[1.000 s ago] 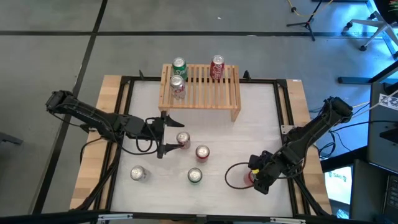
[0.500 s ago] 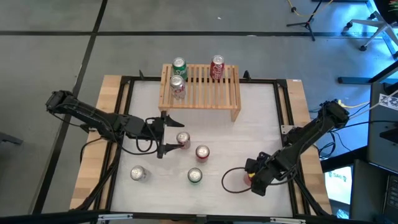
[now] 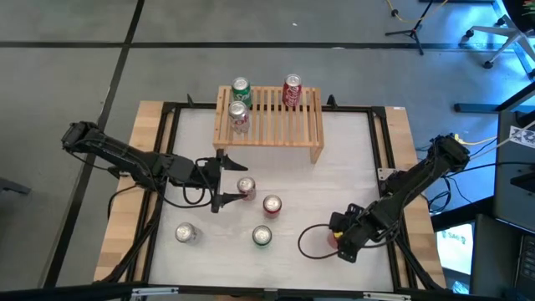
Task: Place canned beverage on shelf
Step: Put the bottom red/black soda can on the shelf aligned with the red/white soda can
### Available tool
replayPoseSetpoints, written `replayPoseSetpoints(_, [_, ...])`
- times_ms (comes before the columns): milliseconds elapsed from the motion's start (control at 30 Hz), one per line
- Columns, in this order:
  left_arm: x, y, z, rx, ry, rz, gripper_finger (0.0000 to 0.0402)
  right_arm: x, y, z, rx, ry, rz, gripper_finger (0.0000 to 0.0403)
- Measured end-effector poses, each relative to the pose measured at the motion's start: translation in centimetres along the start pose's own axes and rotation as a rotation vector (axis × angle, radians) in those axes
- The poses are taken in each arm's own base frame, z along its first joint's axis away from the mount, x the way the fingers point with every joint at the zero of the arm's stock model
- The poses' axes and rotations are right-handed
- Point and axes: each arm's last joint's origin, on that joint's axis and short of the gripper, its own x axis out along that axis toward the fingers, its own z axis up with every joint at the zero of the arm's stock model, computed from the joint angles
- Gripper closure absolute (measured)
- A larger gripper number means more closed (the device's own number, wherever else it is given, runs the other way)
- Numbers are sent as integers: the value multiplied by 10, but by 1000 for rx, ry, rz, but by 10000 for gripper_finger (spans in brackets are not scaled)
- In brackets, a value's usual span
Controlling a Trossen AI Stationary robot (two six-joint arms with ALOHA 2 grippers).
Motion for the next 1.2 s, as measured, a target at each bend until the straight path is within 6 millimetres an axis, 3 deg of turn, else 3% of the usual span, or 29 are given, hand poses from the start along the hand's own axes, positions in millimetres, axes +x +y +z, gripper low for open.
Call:
replayPoseSetpoints(200, [0, 0, 0, 0, 0, 0, 11, -9, -2, 21, -19, -36, 17, 98])
replayPoseSetpoints(500, [0, 0, 0, 7, 0, 0, 11, -44, -14, 62, -127, -77, -10, 94])
replayPoseSetpoints(867, [0, 0, 0, 8, 0, 0, 11, -123, -30, 121, -304, -286, 28, 95])
replayPoseSetpoints(1200, [0, 1, 0, 7, -6, 36, 11, -191, -71, 148, -363, -408, -51, 95])
